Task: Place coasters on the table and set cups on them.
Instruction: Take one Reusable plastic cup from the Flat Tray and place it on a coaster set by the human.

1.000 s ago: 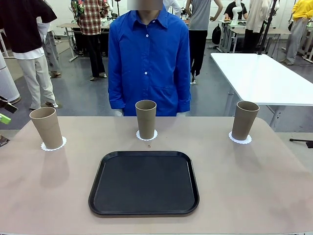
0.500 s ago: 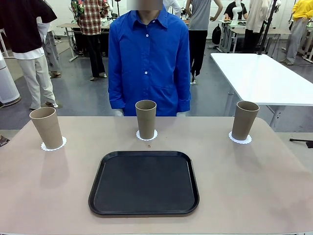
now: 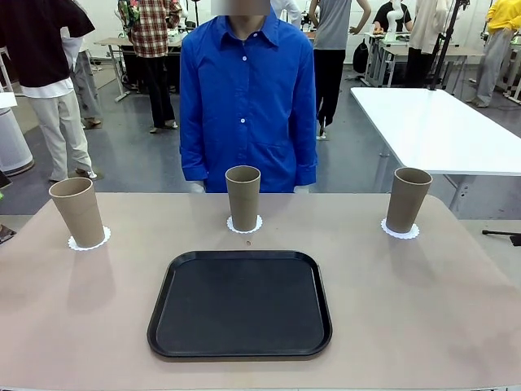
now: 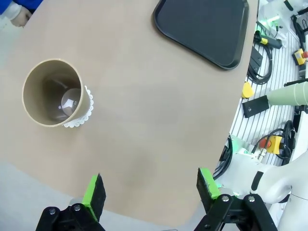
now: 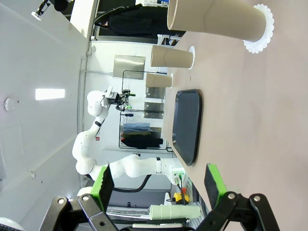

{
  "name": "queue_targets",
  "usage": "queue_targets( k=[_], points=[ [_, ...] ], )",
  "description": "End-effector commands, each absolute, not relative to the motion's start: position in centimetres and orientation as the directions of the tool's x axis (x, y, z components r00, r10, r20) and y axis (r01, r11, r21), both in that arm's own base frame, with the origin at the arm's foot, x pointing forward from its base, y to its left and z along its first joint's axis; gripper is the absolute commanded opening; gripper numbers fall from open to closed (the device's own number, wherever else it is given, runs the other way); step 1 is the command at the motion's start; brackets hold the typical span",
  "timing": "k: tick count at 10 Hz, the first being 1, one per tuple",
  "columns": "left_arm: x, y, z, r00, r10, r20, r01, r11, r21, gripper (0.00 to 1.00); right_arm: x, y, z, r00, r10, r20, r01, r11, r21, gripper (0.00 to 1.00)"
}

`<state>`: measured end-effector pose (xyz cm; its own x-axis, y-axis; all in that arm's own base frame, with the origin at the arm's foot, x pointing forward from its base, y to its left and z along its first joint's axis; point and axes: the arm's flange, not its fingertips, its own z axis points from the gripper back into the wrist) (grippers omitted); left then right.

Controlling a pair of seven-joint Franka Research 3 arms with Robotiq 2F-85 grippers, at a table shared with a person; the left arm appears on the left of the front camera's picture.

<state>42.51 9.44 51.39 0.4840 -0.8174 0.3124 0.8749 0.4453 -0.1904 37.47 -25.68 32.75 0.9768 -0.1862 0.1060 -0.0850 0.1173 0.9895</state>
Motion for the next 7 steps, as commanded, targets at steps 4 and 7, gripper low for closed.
queue_targets(
  k=[4, 7],
  points=[
    [42.81, 9.72, 51.54, 0.471, -0.823, 0.317, 0.882, 0.435, -0.179, 1.0, 37.43, -25.66, 32.71, 0.978, -0.183, 0.099, -0.076, 0.125, 0.989, 1.0],
    [42.81, 9.72, 51.54, 0.471, -0.823, 0.317, 0.882, 0.435, -0.179, 1.0, 37.43, -25.66, 32.71, 0.978, -0.183, 0.099, -0.076, 0.125, 0.989, 1.0]
  ],
)
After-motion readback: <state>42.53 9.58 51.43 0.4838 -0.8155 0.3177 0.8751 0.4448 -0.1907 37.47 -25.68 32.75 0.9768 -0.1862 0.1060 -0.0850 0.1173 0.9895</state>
